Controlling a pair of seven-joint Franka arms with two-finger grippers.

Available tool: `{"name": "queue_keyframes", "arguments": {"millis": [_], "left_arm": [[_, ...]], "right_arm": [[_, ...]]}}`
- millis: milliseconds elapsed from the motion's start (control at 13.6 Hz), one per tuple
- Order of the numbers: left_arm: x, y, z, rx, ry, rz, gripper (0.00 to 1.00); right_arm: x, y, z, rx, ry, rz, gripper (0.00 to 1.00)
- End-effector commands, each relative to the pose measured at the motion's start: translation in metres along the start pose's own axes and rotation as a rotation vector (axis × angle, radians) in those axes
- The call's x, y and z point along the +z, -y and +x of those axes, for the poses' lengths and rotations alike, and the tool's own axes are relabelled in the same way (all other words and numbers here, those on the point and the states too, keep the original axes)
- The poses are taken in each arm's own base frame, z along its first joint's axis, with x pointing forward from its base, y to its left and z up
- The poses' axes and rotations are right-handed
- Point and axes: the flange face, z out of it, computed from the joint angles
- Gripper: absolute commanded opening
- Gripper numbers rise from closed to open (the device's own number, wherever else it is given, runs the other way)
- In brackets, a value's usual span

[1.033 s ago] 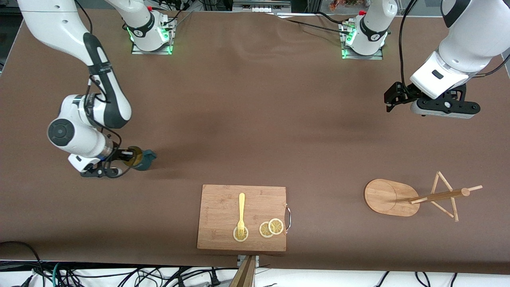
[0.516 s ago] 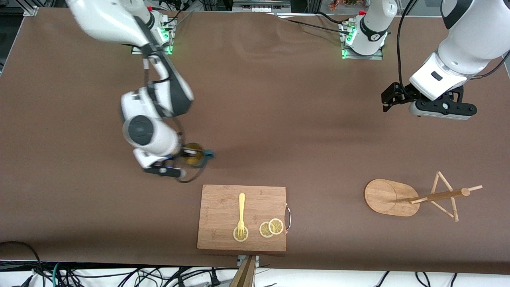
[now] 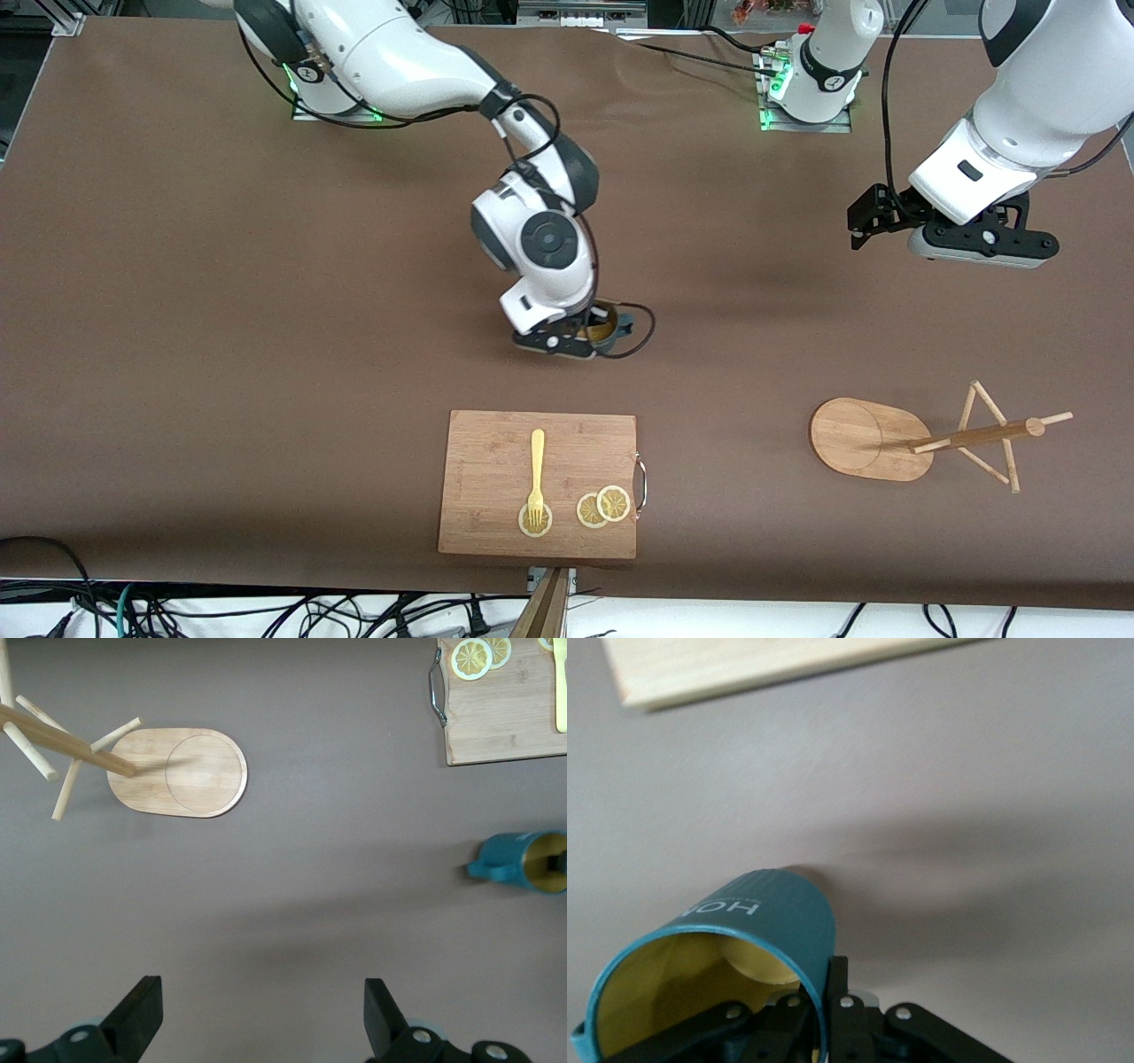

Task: Pass cup and hang on rack
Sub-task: 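Grasp the teal mug rim and carry it toward the table middle, then lower the teal mug onto the table with the right gripper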

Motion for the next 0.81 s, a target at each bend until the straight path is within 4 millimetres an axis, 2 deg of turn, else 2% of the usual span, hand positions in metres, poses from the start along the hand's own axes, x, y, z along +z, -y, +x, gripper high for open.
{"name": "queue_keyframes", "arguments": {"millis": [0,74,590,738], "left_arm": [[-0.005,-0.001,0.004,0.006,0.004,-0.02,1.0],[-0.005,-0.001,0.004,0.006,0.004,-0.02,1.0],[-0.005,-0.001,0.004,0.006,0.008,-0.02,1.0],[-0.004,-0.001,0.003,0.007,0.017,-0.019,1.0]], "right_arm": [[-0.004,0.021,-0.019,-0.004,-0.013,0.025,0.0],[0.0,0.027,-0.028,-0.012,-0.017,0.029,0.0],[0.018,0.029,-0.029,-0.005,-0.027,0.033,0.0],[0.034,0.033,-0.038,-0.007,-0.028,0.024,0.0]]}}
